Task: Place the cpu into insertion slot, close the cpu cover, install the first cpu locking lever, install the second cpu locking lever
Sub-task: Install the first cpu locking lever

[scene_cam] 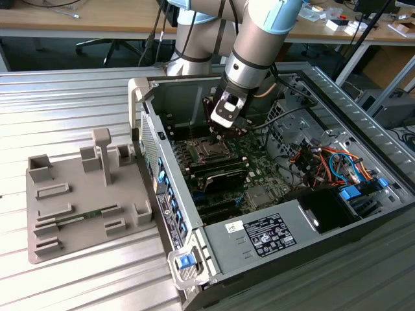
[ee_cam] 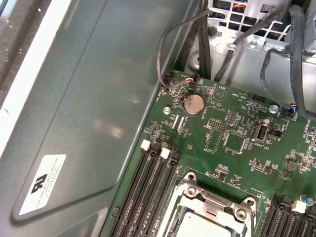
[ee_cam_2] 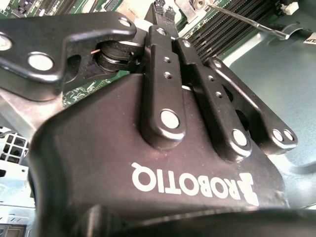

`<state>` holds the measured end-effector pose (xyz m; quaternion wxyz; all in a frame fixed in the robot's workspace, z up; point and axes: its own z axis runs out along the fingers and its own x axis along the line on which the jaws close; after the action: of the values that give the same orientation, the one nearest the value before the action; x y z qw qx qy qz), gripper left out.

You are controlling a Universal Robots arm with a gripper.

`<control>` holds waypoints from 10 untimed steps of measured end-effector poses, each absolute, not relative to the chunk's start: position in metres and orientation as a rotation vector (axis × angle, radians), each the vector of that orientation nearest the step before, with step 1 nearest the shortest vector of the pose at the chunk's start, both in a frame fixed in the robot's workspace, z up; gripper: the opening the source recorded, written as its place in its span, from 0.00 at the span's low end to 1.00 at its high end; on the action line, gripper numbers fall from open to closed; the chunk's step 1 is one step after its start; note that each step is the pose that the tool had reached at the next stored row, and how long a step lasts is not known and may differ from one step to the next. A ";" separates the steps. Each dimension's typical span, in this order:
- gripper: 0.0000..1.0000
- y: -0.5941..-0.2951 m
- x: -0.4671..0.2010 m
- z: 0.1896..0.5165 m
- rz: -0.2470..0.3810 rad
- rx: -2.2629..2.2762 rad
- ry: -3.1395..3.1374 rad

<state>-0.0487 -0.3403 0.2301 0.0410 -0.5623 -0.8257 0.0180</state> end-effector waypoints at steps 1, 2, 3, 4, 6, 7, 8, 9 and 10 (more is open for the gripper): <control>0.10 -0.340 -0.049 0.230 0.055 -1.720 -2.530; 0.10 -0.340 -0.049 0.230 0.055 -1.718 -2.531; 0.10 -0.340 -0.049 0.230 0.055 -1.717 -2.532; 0.10 -0.340 -0.049 0.230 0.055 -1.715 -2.533; 0.10 -0.340 -0.049 0.230 0.056 -1.712 -2.535; 0.10 -0.340 -0.049 0.230 0.056 -1.710 -2.537; 0.10 -0.340 -0.049 0.230 0.056 -1.708 -2.538; 0.10 -0.340 -0.049 0.230 0.056 -1.706 -2.539; 0.10 -0.340 -0.049 0.230 0.056 -1.705 -2.540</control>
<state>-0.0487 -0.3403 0.2301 0.0409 -0.5568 -0.8295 0.0182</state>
